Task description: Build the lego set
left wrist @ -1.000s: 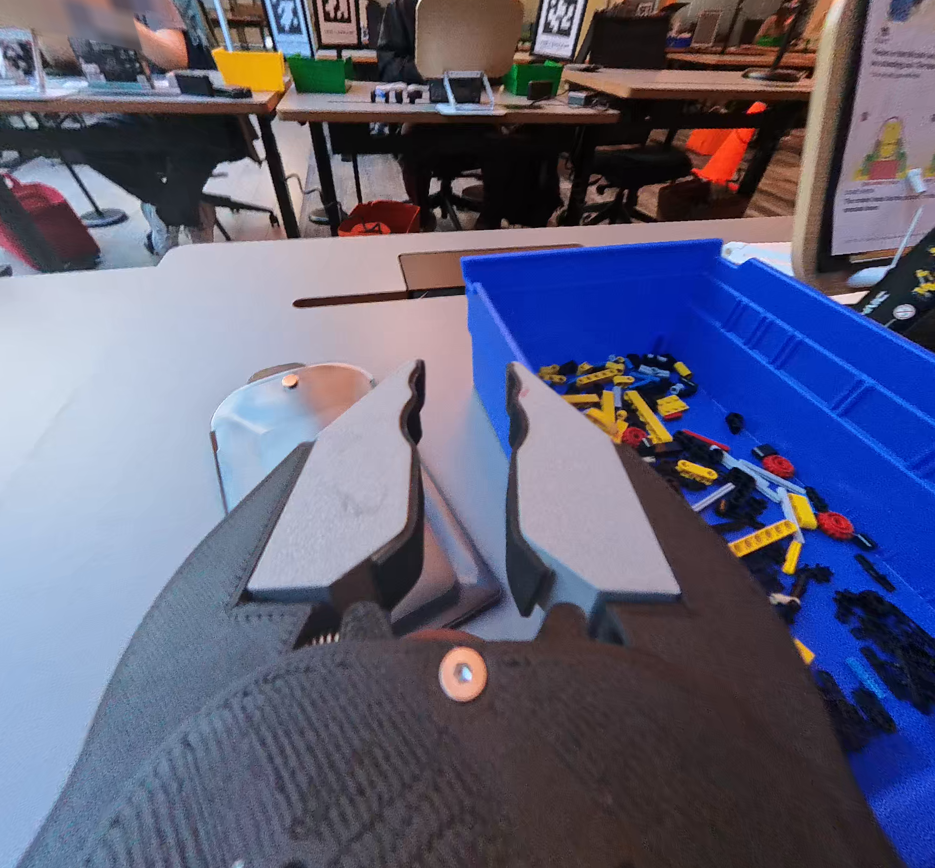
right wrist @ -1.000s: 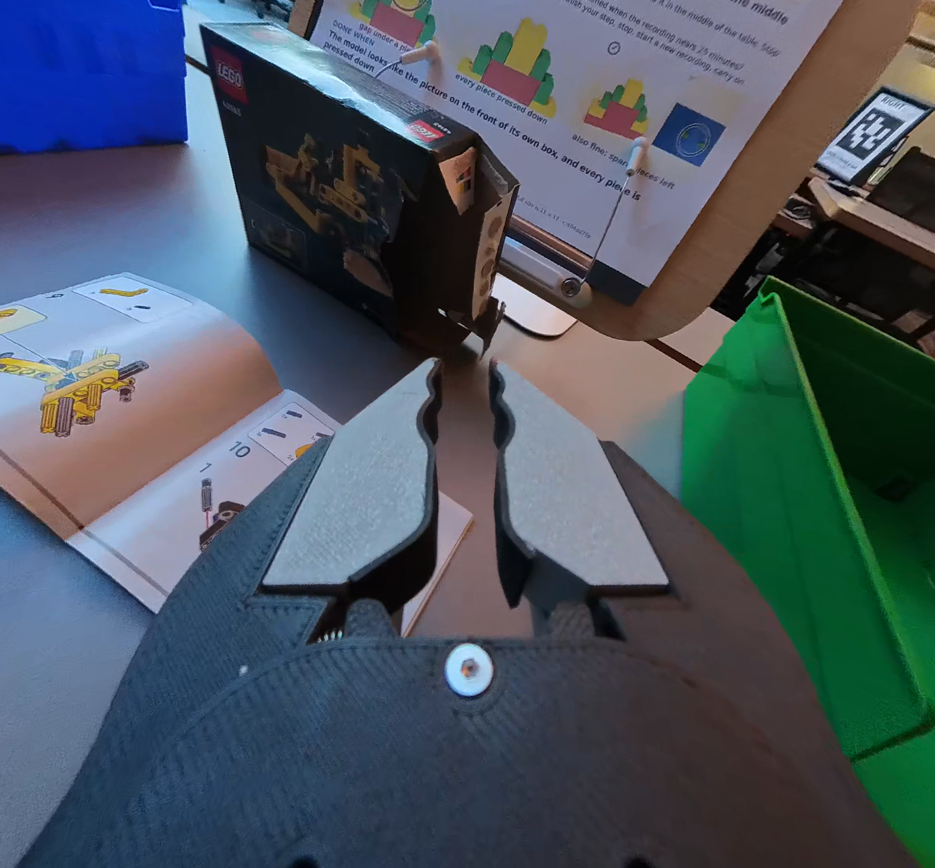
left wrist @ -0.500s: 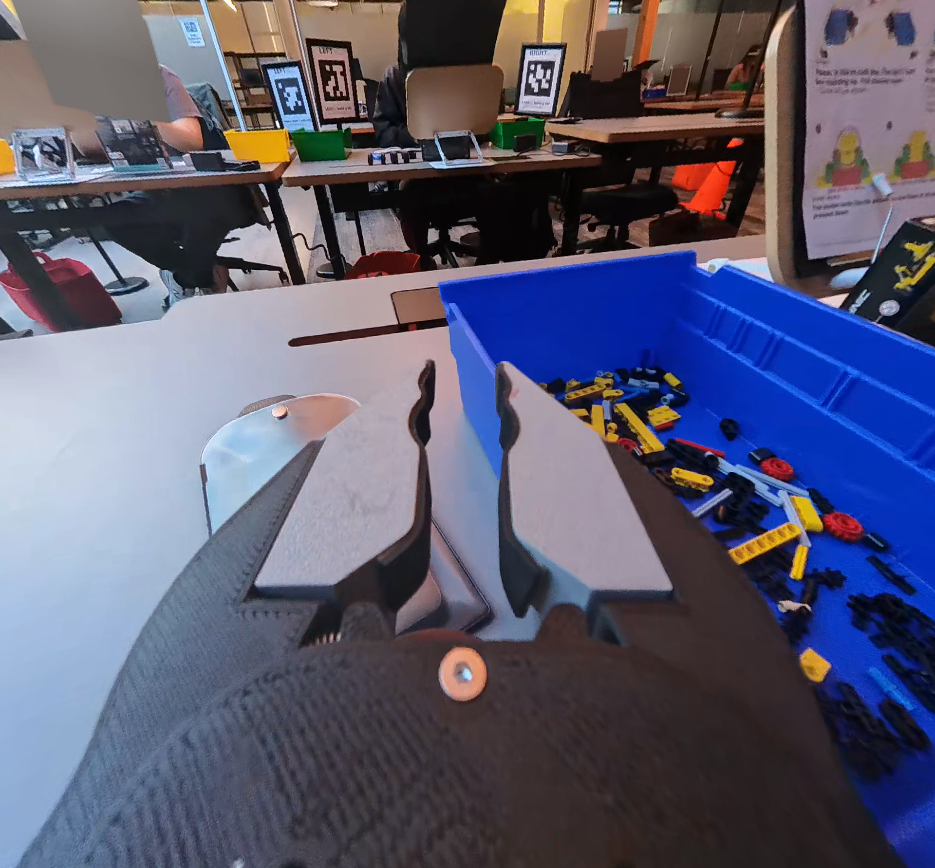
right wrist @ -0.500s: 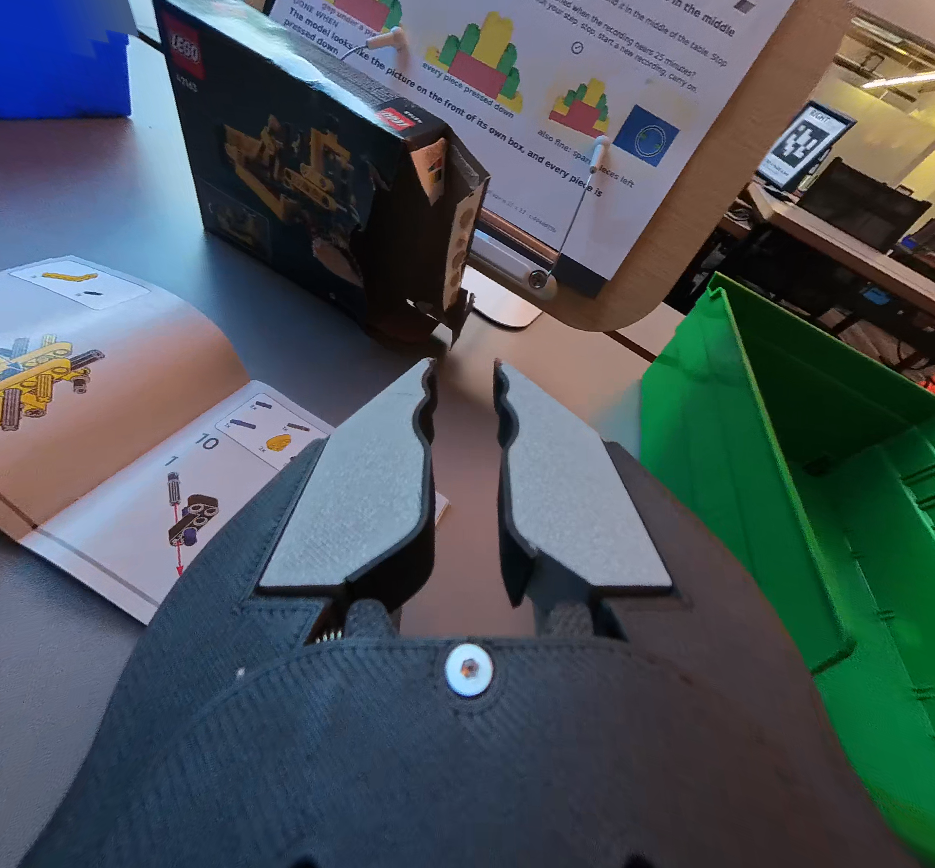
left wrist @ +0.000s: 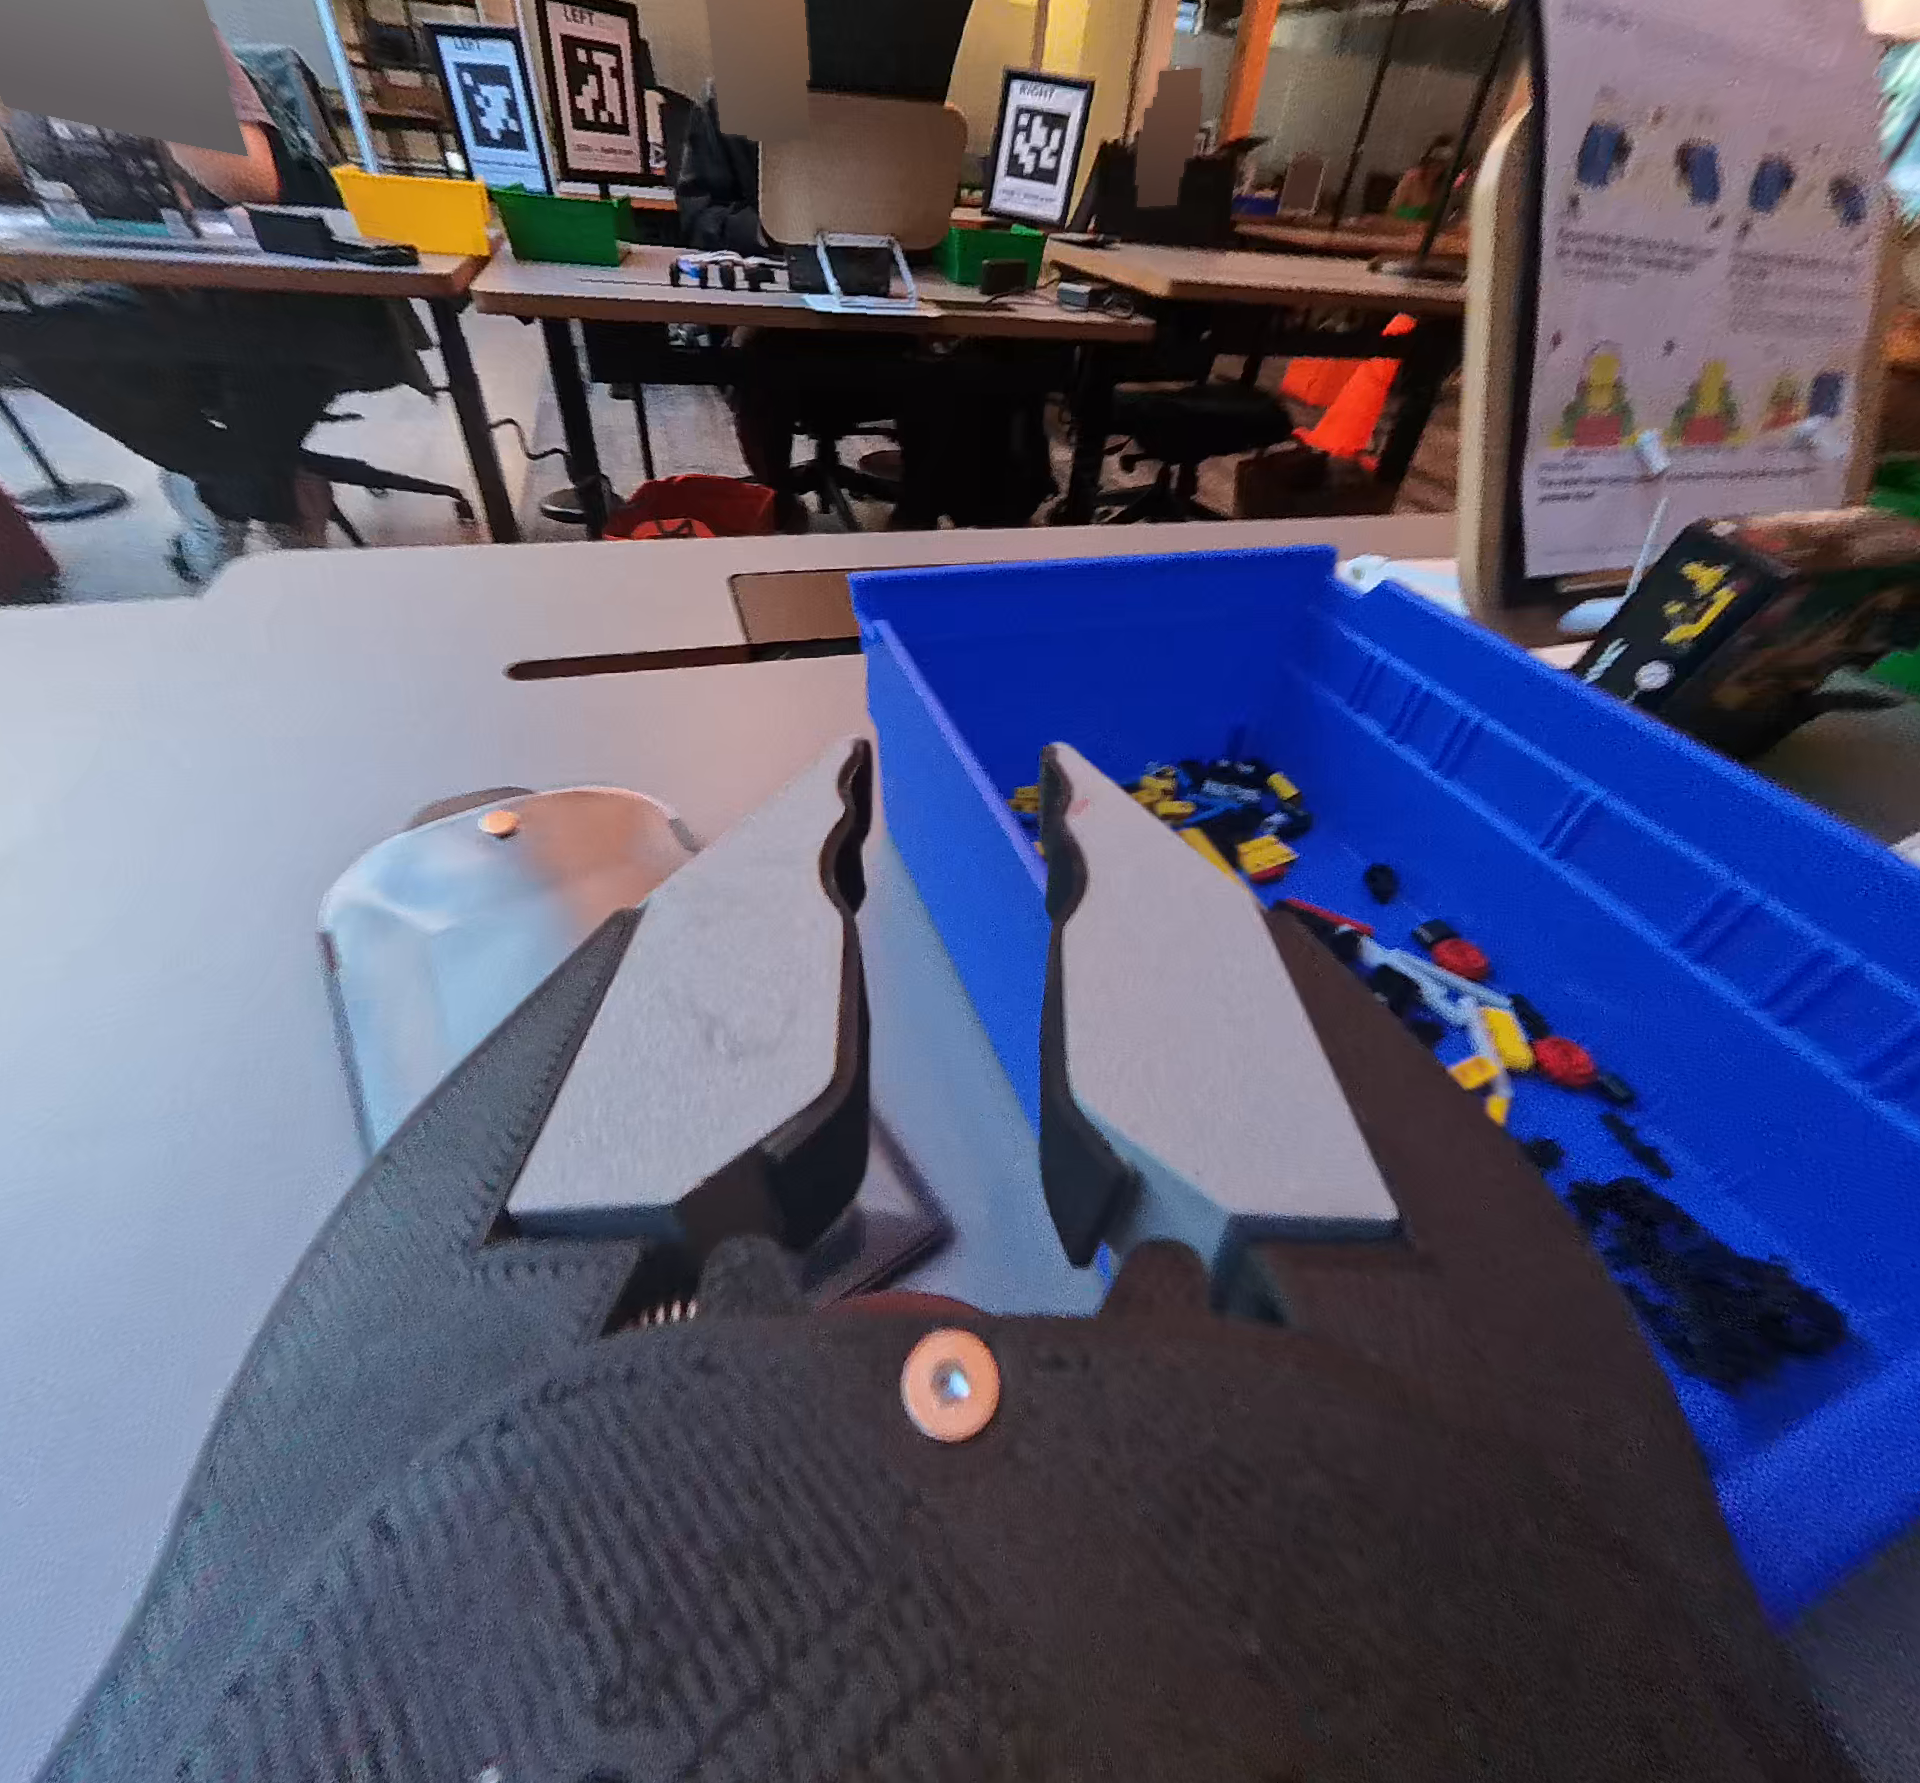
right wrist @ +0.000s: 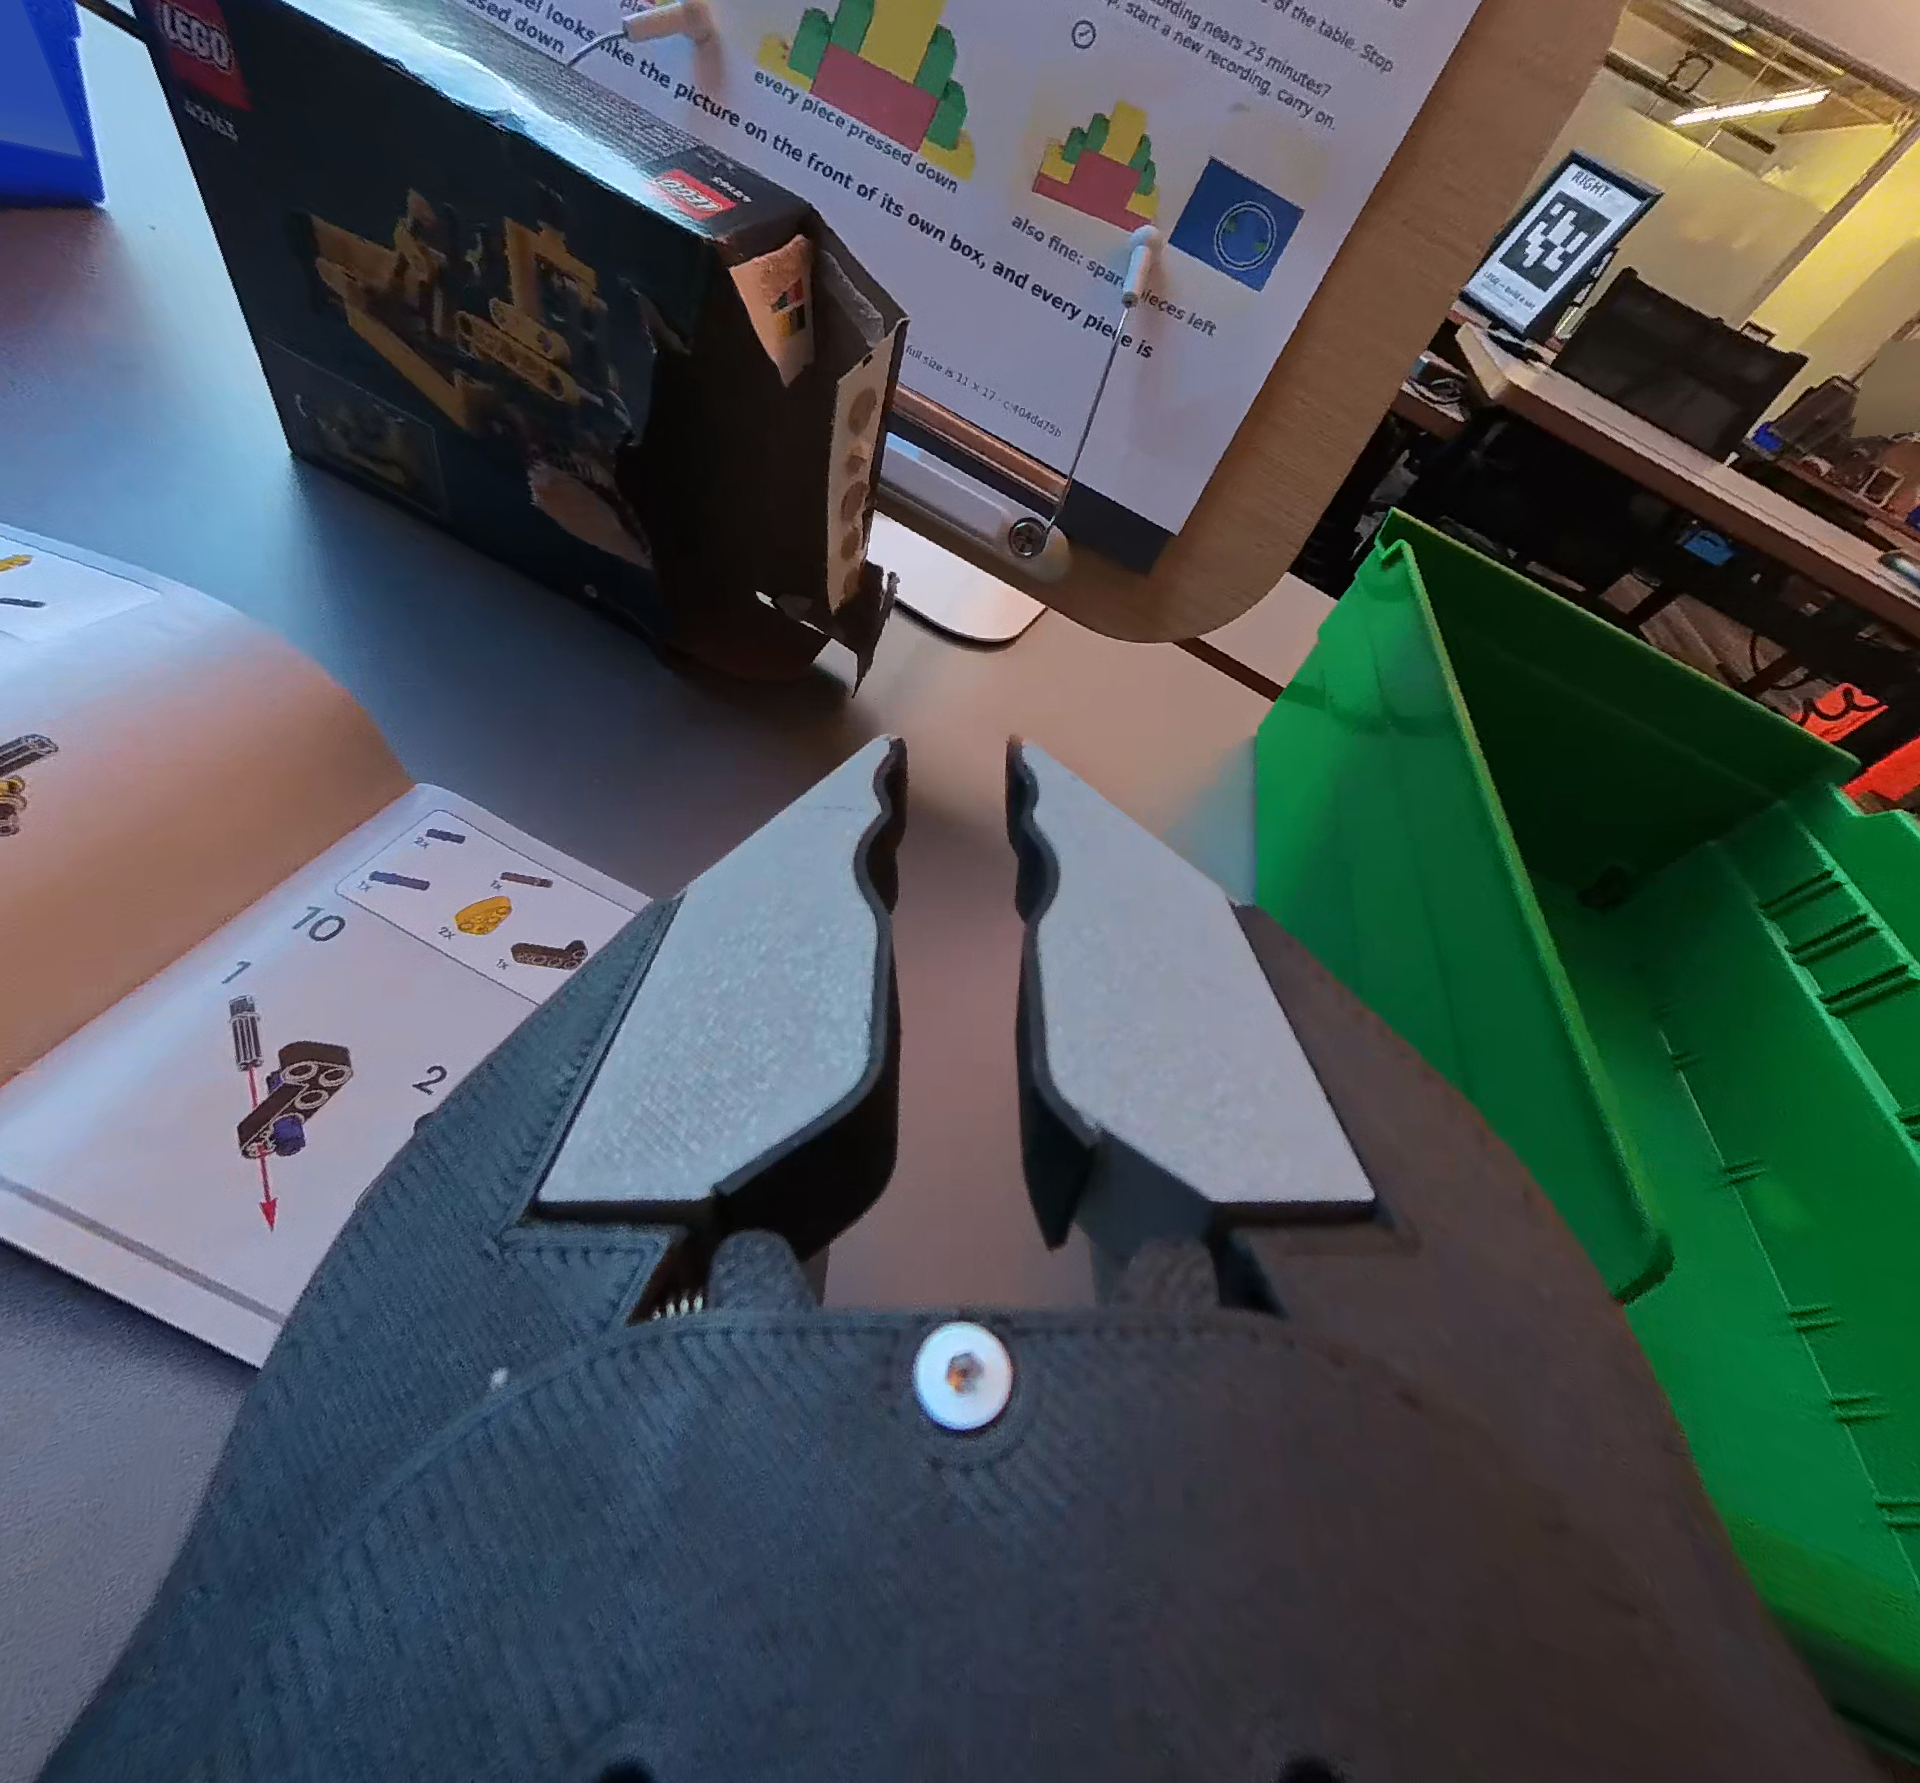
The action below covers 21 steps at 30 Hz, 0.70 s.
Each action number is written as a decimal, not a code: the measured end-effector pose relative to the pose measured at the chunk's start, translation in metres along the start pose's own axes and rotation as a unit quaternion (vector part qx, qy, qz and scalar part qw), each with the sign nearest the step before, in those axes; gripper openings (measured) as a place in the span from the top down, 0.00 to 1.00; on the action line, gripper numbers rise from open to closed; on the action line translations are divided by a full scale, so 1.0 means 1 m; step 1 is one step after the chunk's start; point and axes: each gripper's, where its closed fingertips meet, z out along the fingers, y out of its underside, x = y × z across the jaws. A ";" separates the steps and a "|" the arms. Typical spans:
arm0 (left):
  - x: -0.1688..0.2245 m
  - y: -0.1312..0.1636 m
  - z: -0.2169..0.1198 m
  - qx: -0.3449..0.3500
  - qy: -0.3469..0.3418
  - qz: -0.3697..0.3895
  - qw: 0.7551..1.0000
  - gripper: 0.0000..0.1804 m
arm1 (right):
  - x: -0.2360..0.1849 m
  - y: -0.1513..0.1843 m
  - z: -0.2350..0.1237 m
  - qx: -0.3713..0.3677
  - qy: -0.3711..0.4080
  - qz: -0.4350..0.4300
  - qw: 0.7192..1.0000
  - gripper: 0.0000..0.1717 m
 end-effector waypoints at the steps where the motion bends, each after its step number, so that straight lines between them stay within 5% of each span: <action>1: -0.004 -0.002 -0.002 -0.001 -0.015 0.021 1.000 0.84 | 0.000 0.000 0.000 0.000 -0.001 0.001 1.000 0.91; 5: -0.001 -0.042 0.001 -0.011 -0.013 0.061 0.998 0.92 | -0.004 -0.003 0.000 0.008 -0.014 0.006 1.000 0.92; 6: 0.010 -0.050 0.011 -0.048 0.008 0.095 0.994 1.00 | -0.005 -0.004 0.000 0.011 -0.020 0.009 1.000 0.92; 8: 0.029 -0.044 0.041 -0.175 0.043 0.189 0.965 1.00 | -0.007 -0.007 -0.002 0.021 -0.029 0.015 0.999 0.93; 10: 0.044 -0.015 0.070 -0.312 0.087 0.272 0.906 1.00 | -0.009 -0.009 -0.003 0.028 -0.040 0.024 0.999 0.93; 15: 0.001 0.056 0.128 -0.511 0.017 0.439 0.739 1.00 | -0.012 -0.013 -0.007 0.045 -0.064 0.050 0.996 0.95; 18: -0.004 0.094 0.134 -0.558 0.027 0.462 0.689 1.00 | -0.013 -0.016 -0.013 0.056 -0.076 0.062 0.994 0.95; 21: -0.025 0.108 0.136 -0.590 -0.018 0.537 0.603 1.00 | -0.011 -0.020 -0.018 0.072 -0.086 0.085 0.990 0.96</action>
